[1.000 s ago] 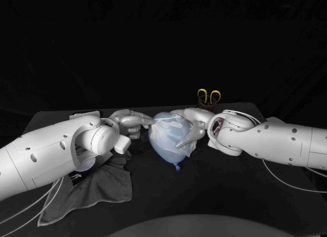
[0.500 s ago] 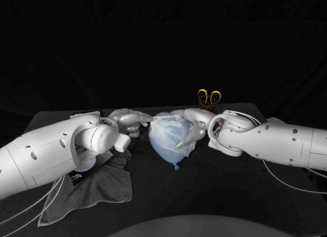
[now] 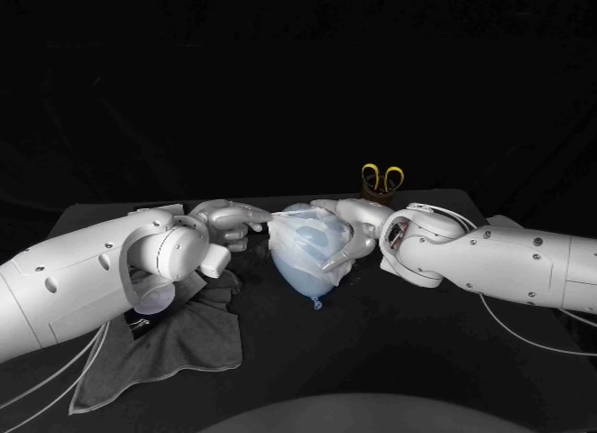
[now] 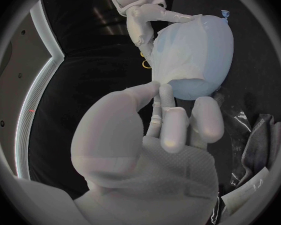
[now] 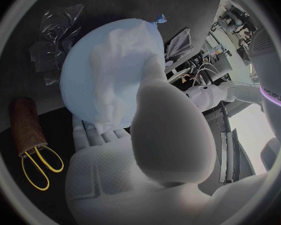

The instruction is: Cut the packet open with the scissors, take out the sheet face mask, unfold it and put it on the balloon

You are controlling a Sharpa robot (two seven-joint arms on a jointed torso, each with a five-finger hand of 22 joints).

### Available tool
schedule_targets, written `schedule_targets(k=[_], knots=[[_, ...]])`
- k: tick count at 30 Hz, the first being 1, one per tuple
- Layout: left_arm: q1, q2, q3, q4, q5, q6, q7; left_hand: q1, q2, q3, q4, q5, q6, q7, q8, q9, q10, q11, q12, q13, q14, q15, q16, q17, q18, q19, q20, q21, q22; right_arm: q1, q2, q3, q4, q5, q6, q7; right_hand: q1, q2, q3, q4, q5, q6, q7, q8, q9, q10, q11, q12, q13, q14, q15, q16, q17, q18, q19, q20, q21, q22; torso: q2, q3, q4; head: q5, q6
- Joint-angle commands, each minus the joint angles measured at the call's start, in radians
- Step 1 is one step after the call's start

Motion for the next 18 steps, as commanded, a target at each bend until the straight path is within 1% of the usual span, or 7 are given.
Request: schedule_targets(k=[1,3,7,10,15,16,18], knots=[[0.004,-0.006,0.002,0.004,-0.006,0.022,-0.014,0.003,-0.008,-0.002,-0.007,0.003,-0.003,-0.003,0.006,0.04,0.004,-0.005,0.0,-0.001,0.006,-0.001,0.006,0.001,0.01,-0.001,-0.002,-0.004,0.0,-0.012,-0.002,-0.01,-0.002,0.012,0.016,0.001,0.002,-0.006,-0.012,0.001,0.006,-0.009,0.145,-0.006,-0.001,-0.002,0.003,0.002,0.001,-0.008,-0.001,-0.006,-0.002,0.006,0.011,0.001,0.005,0.0,0.0,-0.0001,-0.0001,0.002,0.003],[0.004,-0.008,0.002,0.007,-0.009,0.028,-0.019,0.002,-0.01,-0.002,-0.008,0.003,-0.003,-0.003,0.007,0.041,0.003,-0.005,0.0,-0.002,0.006,-0.001,0.006,0.0,0.01,-0.002,-0.002,-0.005,-0.001,-0.012,-0.004,-0.01,-0.001,0.039,-0.012,0.024,-0.003,-0.008,-0.025,0.001,0.004,-0.016,0.145,-0.008,-0.004,-0.004,0.003,0.002,0.001,-0.019,0.0,-0.01,-0.005,0.005,0.013,0.0,0.005,0.0,0.0,-0.0002,-0.0004,0.002,0.004],[0.004,-0.008,0.002,0.01,-0.015,0.038,-0.025,0.002,-0.012,-0.003,-0.009,0.003,-0.002,-0.003,0.008,0.041,0.003,-0.005,0.0,-0.002,0.006,-0.001,0.006,-0.001,0.01,-0.002,-0.002,-0.005,-0.001,-0.012,-0.012,-0.01,0.011,0.129,-0.089,0.108,-0.015,-0.009,-0.054,0.001,0.001,-0.023,0.145,-0.01,-0.007,-0.004,0.004,0.003,0.002,-0.027,0.001,-0.012,-0.007,0.004,0.014,0.0,0.006,0.0,0.0,0.0003,-0.0009,0.003,0.008],[0.004,-0.007,0.002,0.011,-0.018,0.043,-0.027,0.002,-0.012,-0.003,-0.009,0.003,-0.002,-0.003,0.008,0.041,0.003,-0.005,0.0,-0.002,0.006,-0.001,0.006,-0.001,0.01,-0.002,-0.002,-0.005,-0.001,-0.012,-0.022,-0.01,0.028,0.208,-0.137,0.175,-0.033,-0.013,-0.077,0.001,0.001,-0.033,0.135,-0.013,-0.011,-0.016,0.006,-0.001,0.0,-0.048,0.003,-0.019,-0.013,0.001,0.007,0.001,0.004,-0.005,0.0,0.0007,-0.0017,0.004,0.01],[0.004,-0.006,0.001,0.011,-0.02,0.045,-0.028,0.001,-0.015,-0.005,-0.011,0.003,-0.003,-0.003,0.009,0.042,0.002,-0.005,0.0,-0.001,0.006,-0.001,0.006,0.004,0.01,-0.002,-0.002,-0.005,-0.001,-0.011,-0.042,-0.01,0.056,0.308,-0.167,0.243,-0.062,-0.016,-0.109,0.001,0.0,-0.075,0.107,-0.026,-0.029,-0.046,0.008,-0.01,-0.002,-0.077,0.007,-0.029,-0.021,-0.003,-0.012,0.001,-0.003,-0.015,0.0,0.0011,-0.0025,0.003,0.013],[0.004,-0.006,0.001,0.012,-0.02,0.045,-0.028,0.0,-0.015,-0.005,-0.01,0.003,-0.003,-0.003,0.009,0.042,0.002,-0.005,0.0,-0.001,0.006,-0.001,0.007,0.005,0.01,-0.002,-0.002,-0.005,-0.001,-0.01,-0.046,-0.009,0.061,0.323,-0.17,0.252,-0.077,-0.017,-0.114,0.002,-0.001,-0.089,0.097,-0.031,-0.035,-0.06,0.009,-0.015,-0.004,-0.093,0.008,-0.034,-0.026,-0.005,-0.024,0.001,-0.006,-0.022,0.001,0.001,-0.0024,0.003,0.015],[0.004,-0.006,0.001,0.012,-0.02,0.045,-0.028,-0.001,-0.016,-0.006,-0.01,0.003,-0.003,-0.003,0.009,0.042,0.002,-0.005,0.0,-0.001,0.006,-0.001,0.006,0.004,0.01,-0.002,-0.002,-0.005,-0.001,-0.009,-0.058,-0.009,0.075,0.361,-0.173,0.273,-0.088,-0.018,-0.115,0.0,-0.001,-0.104,0.09,-0.035,-0.041,-0.078,0.009,-0.021,-0.005,-0.116,0.011,-0.04,-0.032,-0.008,-0.045,0.001,-0.013,-0.032,0.001,0.0009,-0.0024,0.003,0.015]])
